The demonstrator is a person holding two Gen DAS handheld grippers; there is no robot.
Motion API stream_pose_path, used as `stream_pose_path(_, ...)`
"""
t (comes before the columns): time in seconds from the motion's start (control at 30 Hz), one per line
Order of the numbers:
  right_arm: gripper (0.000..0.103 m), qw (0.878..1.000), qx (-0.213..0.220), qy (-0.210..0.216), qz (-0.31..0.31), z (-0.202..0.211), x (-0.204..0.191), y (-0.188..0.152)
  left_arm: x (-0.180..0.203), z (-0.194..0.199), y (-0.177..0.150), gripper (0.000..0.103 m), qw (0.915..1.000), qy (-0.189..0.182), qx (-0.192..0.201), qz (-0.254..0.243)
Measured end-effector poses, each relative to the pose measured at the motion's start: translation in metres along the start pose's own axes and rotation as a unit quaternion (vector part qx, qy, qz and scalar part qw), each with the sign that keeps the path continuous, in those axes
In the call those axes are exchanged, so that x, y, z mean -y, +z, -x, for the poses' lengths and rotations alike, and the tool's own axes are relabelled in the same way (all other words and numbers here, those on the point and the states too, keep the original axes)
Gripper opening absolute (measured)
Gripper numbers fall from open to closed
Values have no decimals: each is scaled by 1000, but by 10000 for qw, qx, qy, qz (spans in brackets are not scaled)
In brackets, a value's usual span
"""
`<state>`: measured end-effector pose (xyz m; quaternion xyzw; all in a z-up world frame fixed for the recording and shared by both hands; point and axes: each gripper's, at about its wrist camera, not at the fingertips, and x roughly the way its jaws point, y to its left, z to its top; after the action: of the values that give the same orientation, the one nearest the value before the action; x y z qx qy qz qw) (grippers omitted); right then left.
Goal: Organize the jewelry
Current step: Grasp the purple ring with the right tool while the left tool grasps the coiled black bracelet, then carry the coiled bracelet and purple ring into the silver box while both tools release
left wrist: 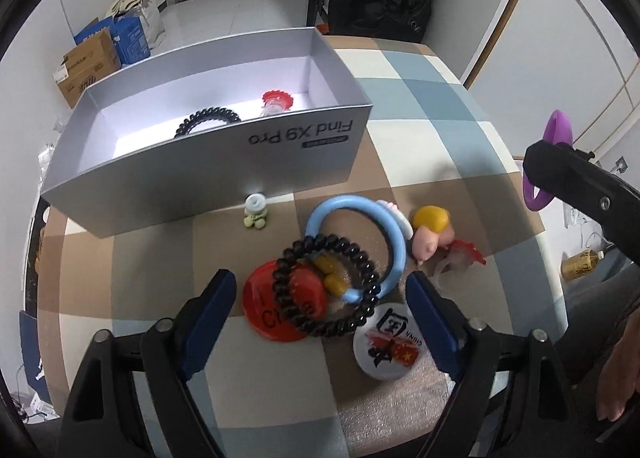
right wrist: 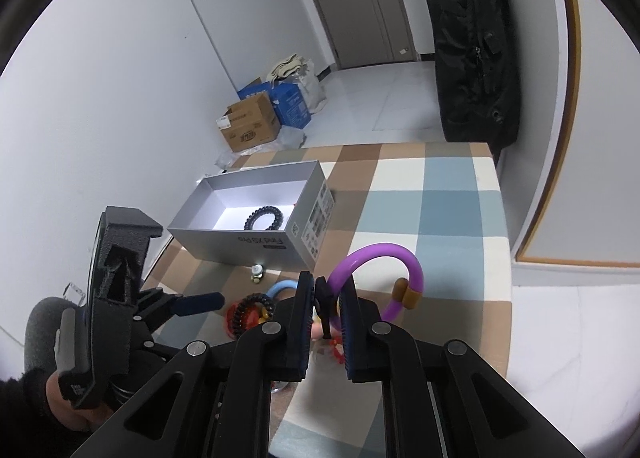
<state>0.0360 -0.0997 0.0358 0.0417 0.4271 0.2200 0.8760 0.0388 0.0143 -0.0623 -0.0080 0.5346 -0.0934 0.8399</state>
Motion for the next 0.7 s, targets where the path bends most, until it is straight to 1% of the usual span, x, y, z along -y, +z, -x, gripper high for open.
stream_pose_path(0.07, 12, 10000, -2, -17, 10, 1, 0, 0, -2, -3, -1, 69, 10000, 60, -57, -12)
stream_pose_path(0.1, 12, 10000, -2, -22, 14, 1, 0, 0, -4, -2, -2, 63, 10000, 64, -42, 32)
stream_pose_path(0.13, 12, 10000, 1, -22, 7, 1, 0, 0, -7, -1, -2, 53, 10000, 40, -27, 73)
stream_pose_path(0.17, 12, 10000, 6, -22, -3, 1, 1, 0, -9, 1, -2, 47, 9999, -15, -19, 102)
stream_pose_path(0.23, 12, 10000, 4, -19, -34, 1, 1, 0, -10, 2, -1, 31, 9997, -177, -41, 173)
stream_pose_path(0.3, 12, 10000, -16, -60, -37, 0, 0, 0, -10, 3, -1, 21, 9994, -272, -61, 188)
stream_pose_path(0.33, 12, 10000, -10, -94, -20, -1, -1, 2, -9, 4, -2, 17, 9995, -246, -49, 170)
stream_pose_path(0.43, 12, 9998, 40, -182, -8, -2, -5, 5, -9, 5, -1, 15, 9995, -278, -13, 164)
stream_pose_path(0.5, 12, 9997, 45, -224, -42, -3, -6, 7, -14, 6, -1, 10, 9991, -331, 22, 277)
stream_pose_path(0.6, 12, 9995, 70, -255, -160, -2, -5, 8, -23, 8, 0, 8, 9979, -420, 44, 488)
stream_pose_path(0.7, 12, 9995, 105, -275, -111, 1, -7, 7, -26, 11, 1, 6, 9971, -453, 97, 605)
